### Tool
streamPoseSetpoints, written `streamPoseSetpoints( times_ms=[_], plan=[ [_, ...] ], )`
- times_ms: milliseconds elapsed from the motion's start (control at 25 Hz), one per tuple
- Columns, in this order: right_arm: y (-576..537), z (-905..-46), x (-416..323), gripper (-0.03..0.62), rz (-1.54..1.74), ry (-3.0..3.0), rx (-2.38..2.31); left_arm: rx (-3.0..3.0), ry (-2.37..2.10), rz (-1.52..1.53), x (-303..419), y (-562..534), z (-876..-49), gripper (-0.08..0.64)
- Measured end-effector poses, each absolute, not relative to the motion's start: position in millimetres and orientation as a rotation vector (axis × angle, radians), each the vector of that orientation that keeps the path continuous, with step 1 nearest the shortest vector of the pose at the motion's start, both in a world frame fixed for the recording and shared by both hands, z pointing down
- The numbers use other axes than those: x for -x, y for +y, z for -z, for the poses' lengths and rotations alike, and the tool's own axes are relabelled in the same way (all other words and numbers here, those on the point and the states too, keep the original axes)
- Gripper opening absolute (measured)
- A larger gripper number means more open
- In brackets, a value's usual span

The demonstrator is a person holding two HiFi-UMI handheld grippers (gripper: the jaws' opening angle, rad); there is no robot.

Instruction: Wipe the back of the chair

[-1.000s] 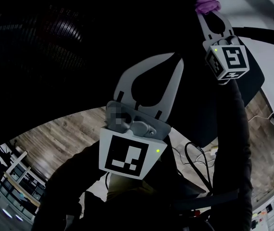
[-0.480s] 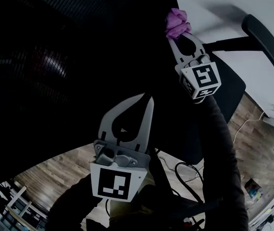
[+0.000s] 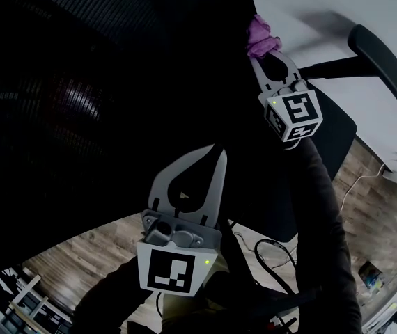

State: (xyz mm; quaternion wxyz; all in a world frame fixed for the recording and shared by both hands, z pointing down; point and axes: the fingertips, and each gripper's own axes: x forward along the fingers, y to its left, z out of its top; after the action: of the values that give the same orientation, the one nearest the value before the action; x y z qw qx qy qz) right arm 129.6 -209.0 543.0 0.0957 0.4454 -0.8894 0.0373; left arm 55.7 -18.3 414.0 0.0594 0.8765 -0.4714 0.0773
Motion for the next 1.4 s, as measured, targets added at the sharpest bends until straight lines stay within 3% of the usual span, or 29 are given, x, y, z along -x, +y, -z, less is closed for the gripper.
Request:
streamPoseSetpoints(
  times_ms=[1400],
  plan=[
    [-188, -559, -118, 0.044, -0.147, -2.625, -1.306, -2.611, -1.412, -0.230, -57, -20, -427, 0.009]
  ],
)
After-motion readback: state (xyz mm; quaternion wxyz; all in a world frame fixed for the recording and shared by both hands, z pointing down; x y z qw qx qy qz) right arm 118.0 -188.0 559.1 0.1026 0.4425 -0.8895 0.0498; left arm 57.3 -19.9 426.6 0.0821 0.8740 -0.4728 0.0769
